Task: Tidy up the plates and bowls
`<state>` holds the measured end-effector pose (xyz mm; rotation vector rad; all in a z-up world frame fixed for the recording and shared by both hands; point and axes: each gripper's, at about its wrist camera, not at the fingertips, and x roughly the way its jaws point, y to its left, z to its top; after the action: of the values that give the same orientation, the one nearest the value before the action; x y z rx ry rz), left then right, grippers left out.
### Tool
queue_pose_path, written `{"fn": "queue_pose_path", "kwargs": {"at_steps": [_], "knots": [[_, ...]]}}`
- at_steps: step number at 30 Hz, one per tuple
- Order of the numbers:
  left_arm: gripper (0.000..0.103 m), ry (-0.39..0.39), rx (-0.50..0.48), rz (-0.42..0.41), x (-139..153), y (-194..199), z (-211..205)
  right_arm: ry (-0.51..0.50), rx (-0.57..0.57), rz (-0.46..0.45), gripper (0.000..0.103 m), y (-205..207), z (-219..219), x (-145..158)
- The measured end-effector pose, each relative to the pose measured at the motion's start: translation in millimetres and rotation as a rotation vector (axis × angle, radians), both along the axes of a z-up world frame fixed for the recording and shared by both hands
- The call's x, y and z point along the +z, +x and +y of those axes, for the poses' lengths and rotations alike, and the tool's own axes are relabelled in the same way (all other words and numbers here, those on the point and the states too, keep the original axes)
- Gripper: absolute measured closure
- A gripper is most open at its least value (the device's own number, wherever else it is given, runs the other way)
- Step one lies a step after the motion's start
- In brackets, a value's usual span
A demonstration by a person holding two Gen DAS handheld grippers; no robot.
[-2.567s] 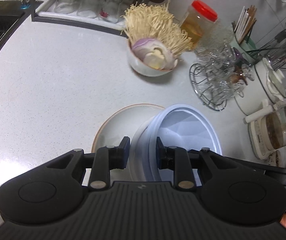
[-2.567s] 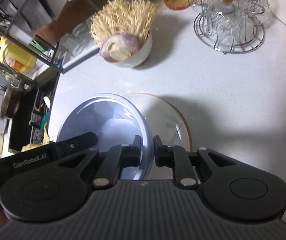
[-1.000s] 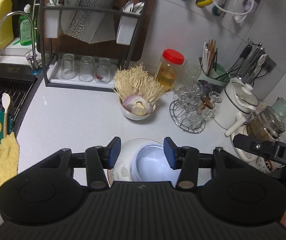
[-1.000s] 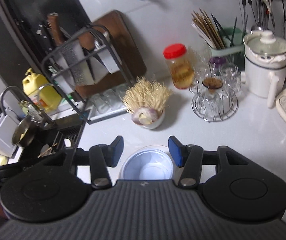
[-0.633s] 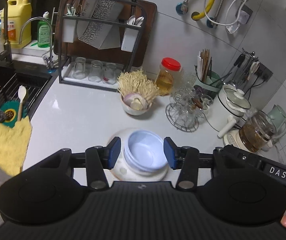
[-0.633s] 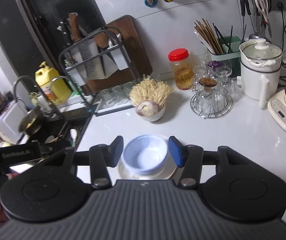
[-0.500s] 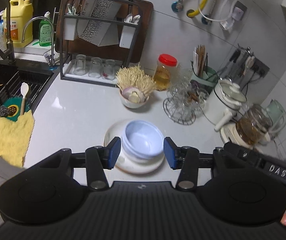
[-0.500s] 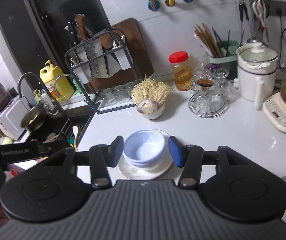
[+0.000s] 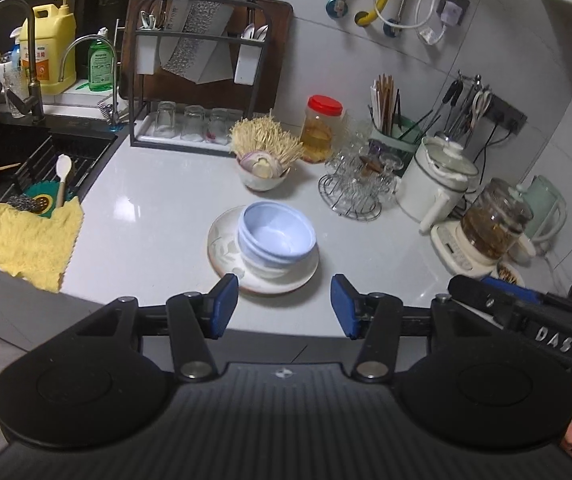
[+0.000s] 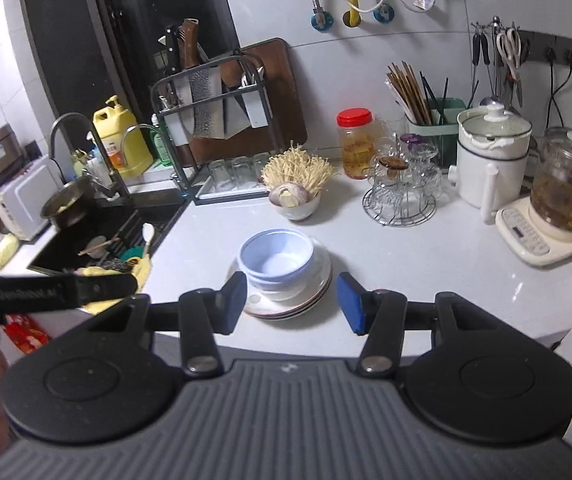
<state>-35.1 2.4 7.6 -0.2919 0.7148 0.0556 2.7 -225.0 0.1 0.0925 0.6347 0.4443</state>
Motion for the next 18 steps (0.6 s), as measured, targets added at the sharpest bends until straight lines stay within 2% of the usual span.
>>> {"fn": "queue_pose_path", "kwargs": {"at_steps": [12,16,17,18], "knots": [[0.044,-0.017,-0.011,0.039,-11.2,-11.1,0.2,-0.021,-0.024,0.024,0.050,-14.2,2.8,-5.5],[0.040,-0.016,0.001,0.037,-10.8,-14.0,1.1,-0.024,-0.023,0.028,0.049,-16.9,2.9,-6.2],[0.039,-0.015,0.006,0.037,-10.9,-14.3,1.7,-0.025,-0.024,0.027,0.045,-17.1,2.9,-6.3],[0.033,-0.012,0.010,0.037,-10.6,-14.2,2.1,-0.030,-0.023,0.024,0.038,-16.9,3.5,-6.2]]}}
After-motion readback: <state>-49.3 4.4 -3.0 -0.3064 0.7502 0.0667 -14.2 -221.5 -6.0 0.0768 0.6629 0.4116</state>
